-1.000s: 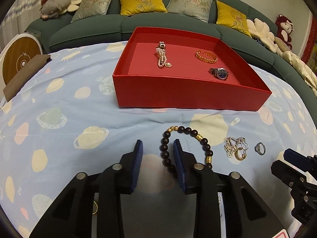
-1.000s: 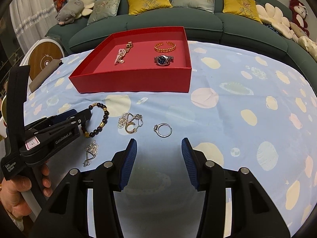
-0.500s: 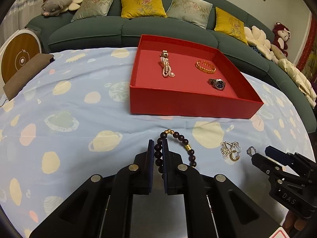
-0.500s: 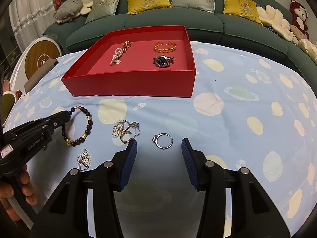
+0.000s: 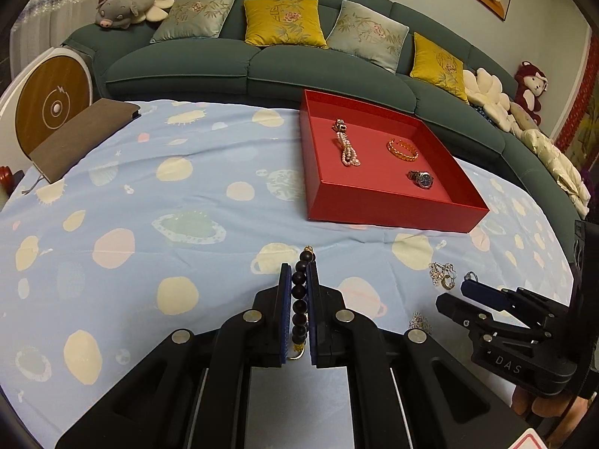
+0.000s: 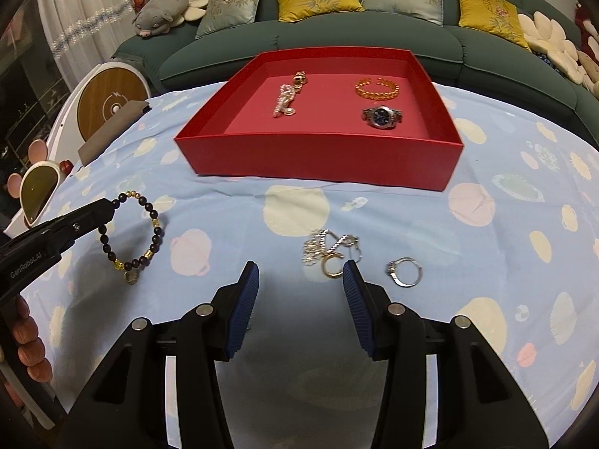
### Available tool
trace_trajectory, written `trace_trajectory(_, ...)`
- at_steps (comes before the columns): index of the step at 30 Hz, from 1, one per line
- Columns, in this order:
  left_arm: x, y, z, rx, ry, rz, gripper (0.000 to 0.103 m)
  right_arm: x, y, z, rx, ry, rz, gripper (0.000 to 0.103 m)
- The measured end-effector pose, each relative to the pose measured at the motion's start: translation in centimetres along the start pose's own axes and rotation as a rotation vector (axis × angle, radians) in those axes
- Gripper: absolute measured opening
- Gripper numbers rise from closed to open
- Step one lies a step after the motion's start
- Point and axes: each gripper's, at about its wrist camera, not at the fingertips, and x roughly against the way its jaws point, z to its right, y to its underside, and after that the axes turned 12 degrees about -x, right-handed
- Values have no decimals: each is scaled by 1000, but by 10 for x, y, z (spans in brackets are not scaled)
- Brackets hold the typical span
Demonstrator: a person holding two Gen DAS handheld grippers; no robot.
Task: Organize jewelry
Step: 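Carry the black bead bracelet with the left tool while the right tool grasps a gold ring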
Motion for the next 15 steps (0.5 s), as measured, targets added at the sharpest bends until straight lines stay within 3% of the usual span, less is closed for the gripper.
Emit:
trace_trajectory(6, 5, 3, -16, 26, 0, 2, 5, -1, 22, -22, 76, -16, -31, 43)
trace_trajectory(9, 8, 2, -18, 34, 2, 7, 5, 3, 19, -17, 92, 22, 5, 43)
trace_trajectory(15, 10, 1, -15, 35, 10, 10, 5, -3, -4, 16, -10, 64, 24, 43)
